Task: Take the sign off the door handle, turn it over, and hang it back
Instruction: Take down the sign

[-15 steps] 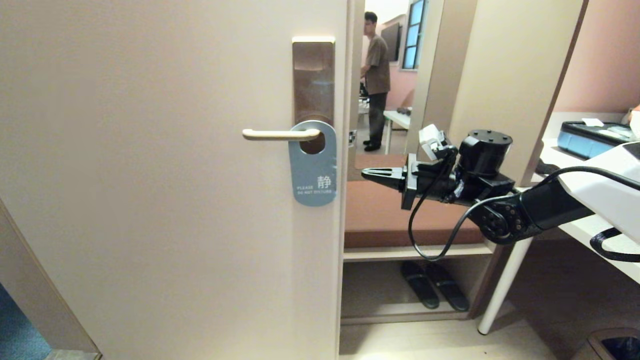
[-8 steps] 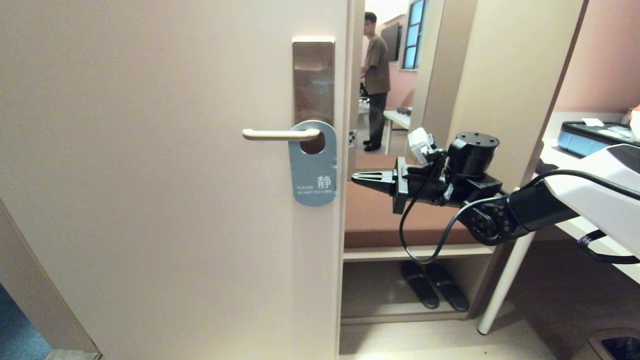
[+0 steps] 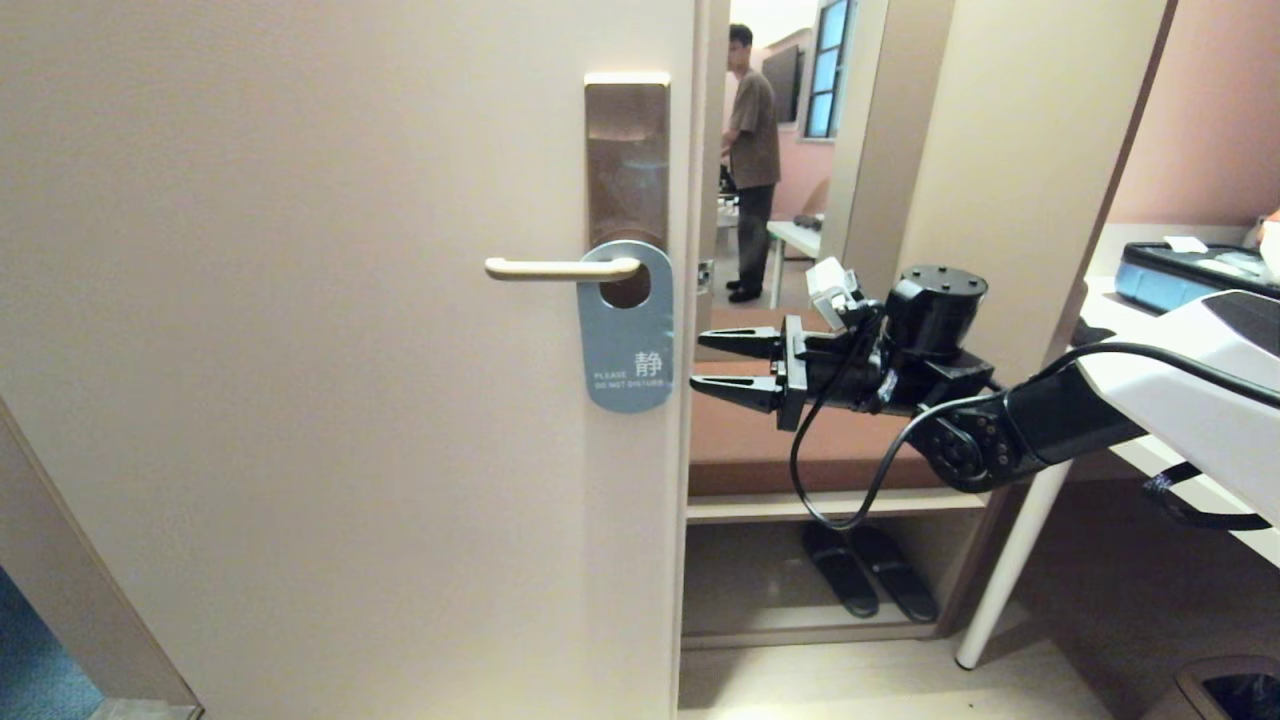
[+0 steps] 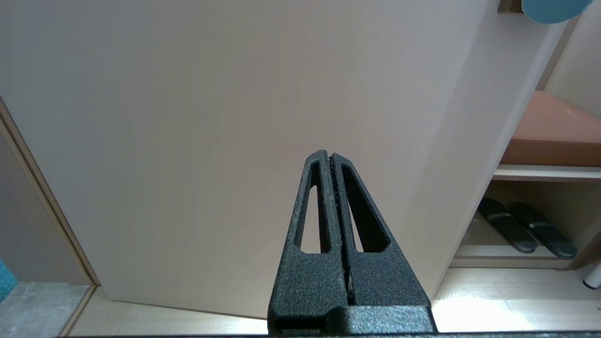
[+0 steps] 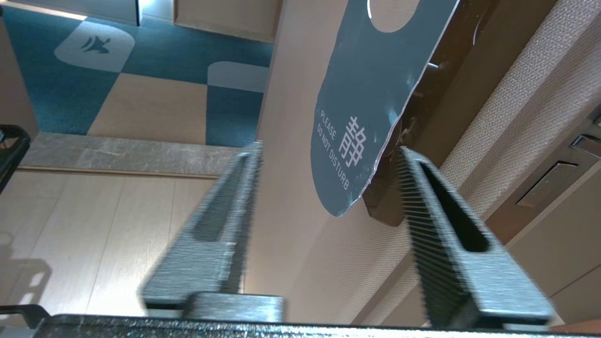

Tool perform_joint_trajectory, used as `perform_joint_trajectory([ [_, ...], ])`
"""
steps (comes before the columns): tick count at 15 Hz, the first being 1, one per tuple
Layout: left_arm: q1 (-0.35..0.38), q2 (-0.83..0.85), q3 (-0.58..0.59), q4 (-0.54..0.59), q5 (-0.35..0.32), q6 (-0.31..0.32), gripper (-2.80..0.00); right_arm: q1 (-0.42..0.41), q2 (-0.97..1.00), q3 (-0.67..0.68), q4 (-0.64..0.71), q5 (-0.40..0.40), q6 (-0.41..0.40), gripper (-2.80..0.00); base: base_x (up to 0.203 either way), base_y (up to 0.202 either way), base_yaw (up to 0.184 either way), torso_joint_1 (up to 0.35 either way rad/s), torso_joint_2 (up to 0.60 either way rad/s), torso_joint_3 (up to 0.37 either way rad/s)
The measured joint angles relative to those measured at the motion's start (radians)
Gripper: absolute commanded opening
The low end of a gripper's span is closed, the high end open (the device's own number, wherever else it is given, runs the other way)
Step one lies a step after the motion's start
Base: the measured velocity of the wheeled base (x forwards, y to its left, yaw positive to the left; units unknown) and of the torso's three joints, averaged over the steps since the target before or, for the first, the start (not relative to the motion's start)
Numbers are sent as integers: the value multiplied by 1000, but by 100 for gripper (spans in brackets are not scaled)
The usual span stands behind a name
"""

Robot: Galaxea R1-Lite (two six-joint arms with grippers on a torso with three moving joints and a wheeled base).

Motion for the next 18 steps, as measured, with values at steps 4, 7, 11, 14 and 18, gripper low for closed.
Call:
perform_joint_trajectory([
  [4,0,0,0,0,0,0,-280,6,-2,3,0,3,13,0,0,0,0,0,0,0],
  [7,0,0,0,0,0,0,-280,21,-1,0,0,3,16,0,0,0,0,0,0,0],
  [11,0,0,0,0,0,0,-280,35,12,-14,-1,2,14,0,0,0,0,0,0,0],
  [14,0,0,0,0,0,0,-280,36,34,-57,0,0,14,0,0,0,0,0,0,0],
  [18,0,0,0,0,0,0,-280,41,72,-122,0,0,22,0,0,0,0,0,0,0],
])
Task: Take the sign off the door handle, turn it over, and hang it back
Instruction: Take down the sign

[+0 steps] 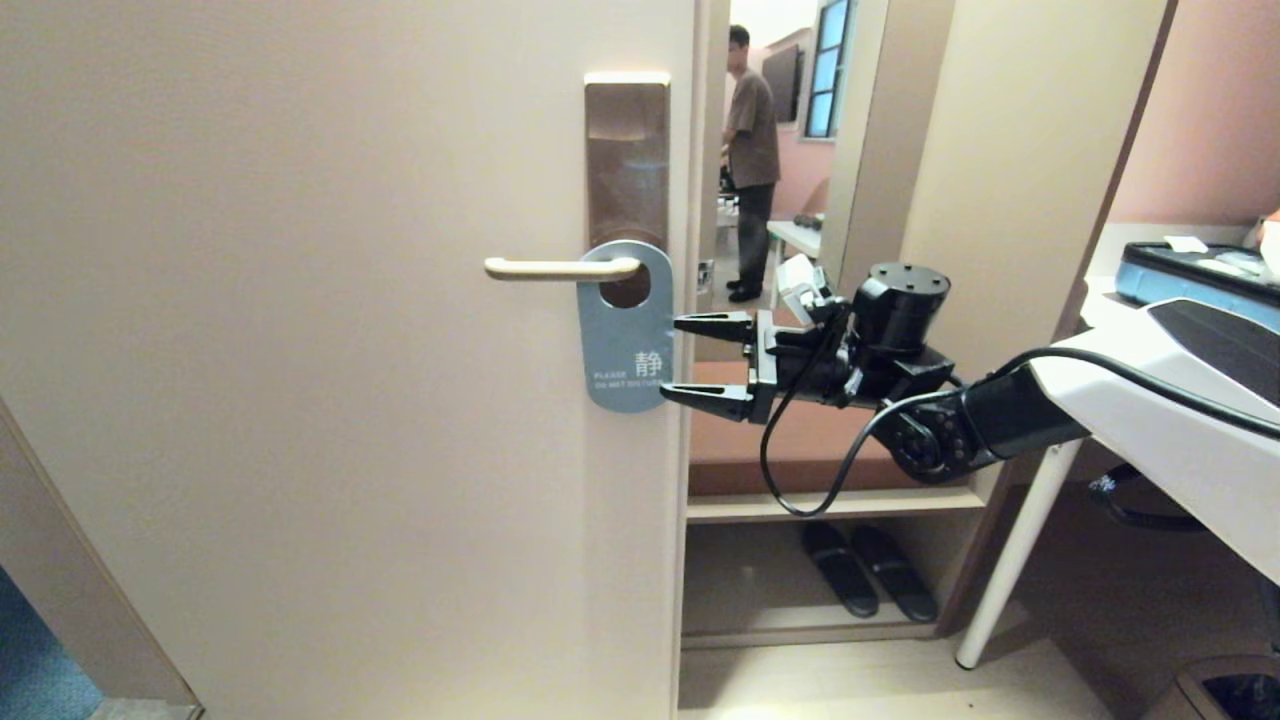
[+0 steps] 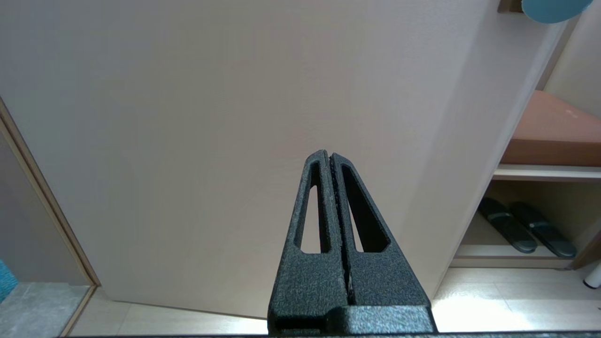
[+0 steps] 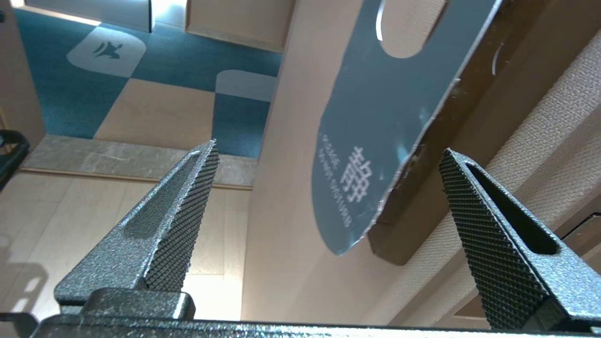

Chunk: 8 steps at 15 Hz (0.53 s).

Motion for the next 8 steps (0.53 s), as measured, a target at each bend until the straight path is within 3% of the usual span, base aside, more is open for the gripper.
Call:
perform_joint_trajectory([
  [8,0,0,0,0,0,0,-280,42,44,-42,0,-2,12,0,0,0,0,0,0,0],
])
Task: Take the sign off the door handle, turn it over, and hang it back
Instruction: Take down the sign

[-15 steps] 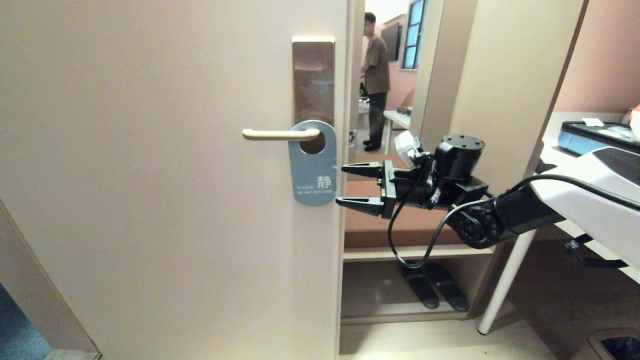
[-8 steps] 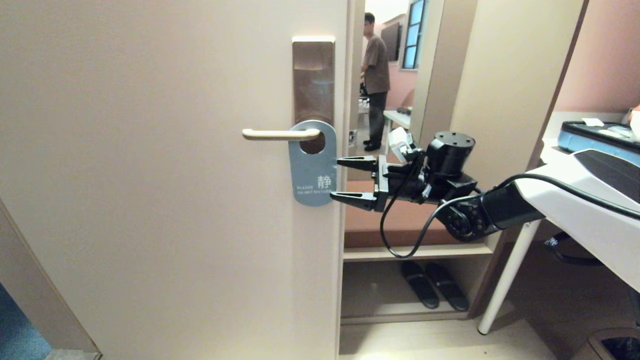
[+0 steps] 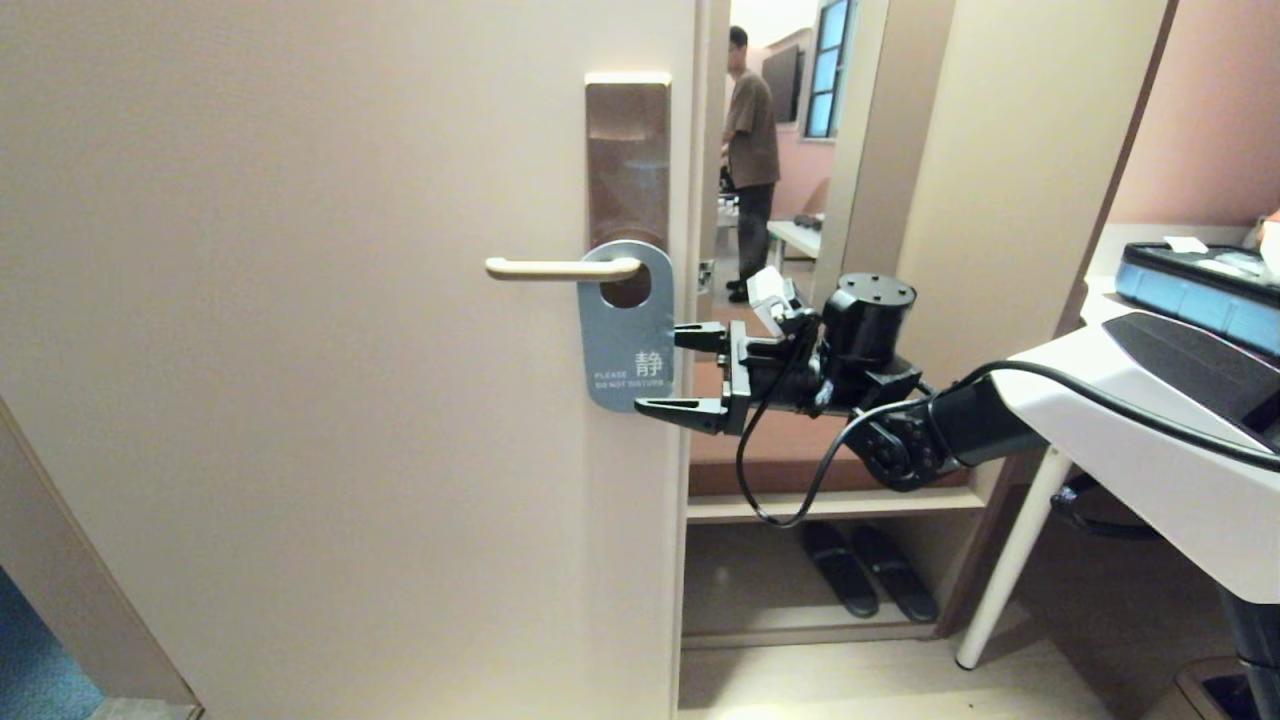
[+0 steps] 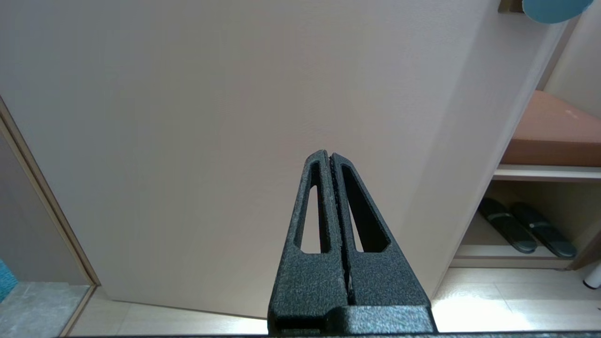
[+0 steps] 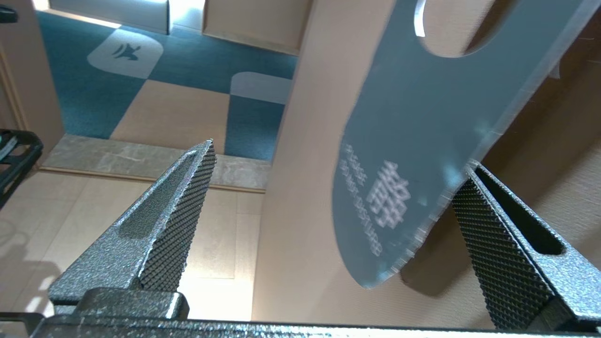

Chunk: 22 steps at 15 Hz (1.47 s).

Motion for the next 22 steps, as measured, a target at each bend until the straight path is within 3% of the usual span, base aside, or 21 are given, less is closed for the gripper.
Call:
perform_joint_trajectory([
  [14,0,0,0,0,0,0,-280,43,44,-103,1,-2,6,0,0,0,0,0,0,0],
  [15,0,0,0,0,0,0,-280,43,44,-104,0,-2,5,-280,0,0,0,0,0,0],
  [22,0,0,0,0,0,0,-280,43,51,-124,-1,-15,4,-280,0,0,0,0,0,0],
])
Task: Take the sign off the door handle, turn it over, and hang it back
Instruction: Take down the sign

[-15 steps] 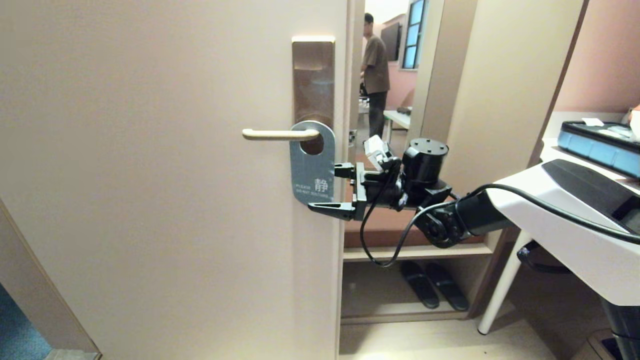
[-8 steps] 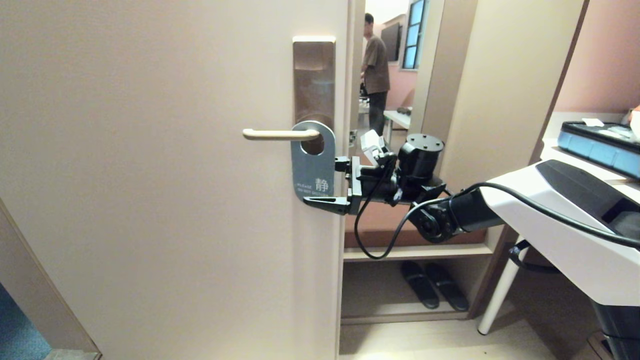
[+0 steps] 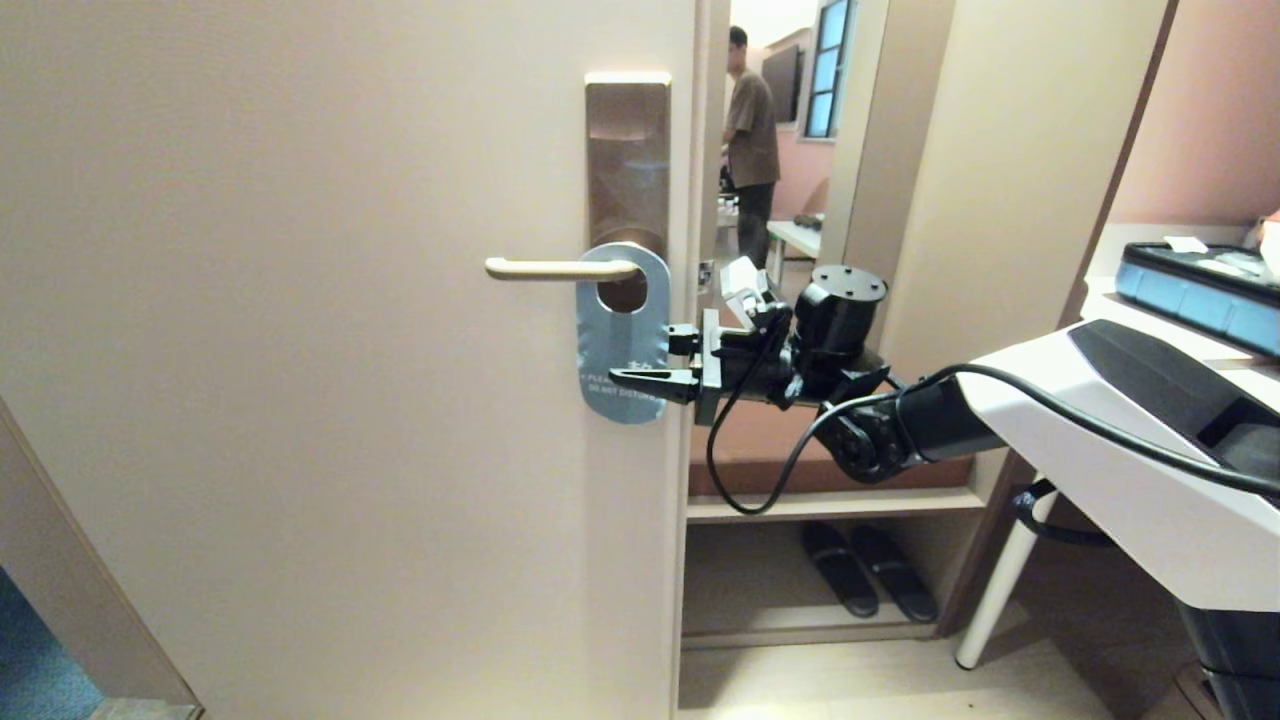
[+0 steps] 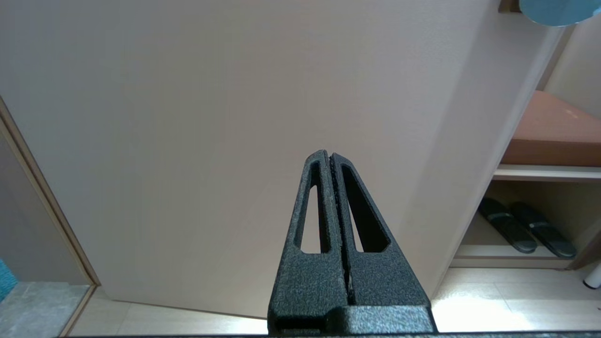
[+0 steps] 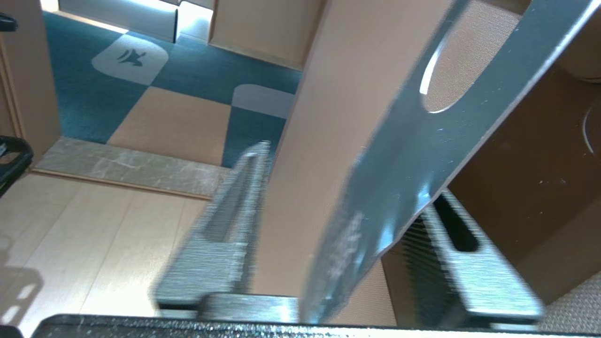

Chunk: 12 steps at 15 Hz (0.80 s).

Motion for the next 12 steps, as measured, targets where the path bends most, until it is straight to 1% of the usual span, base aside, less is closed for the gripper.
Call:
perform_joint_trajectory([
  [3,0,0,0,0,0,0,-280,-6,5,-12,0,-16,-1,-280,0,0,0,0,0,0],
  [12,0,0,0,0,0,0,-280,-6,3,-10,-3,-15,-7,-280,0,0,0,0,0,0],
])
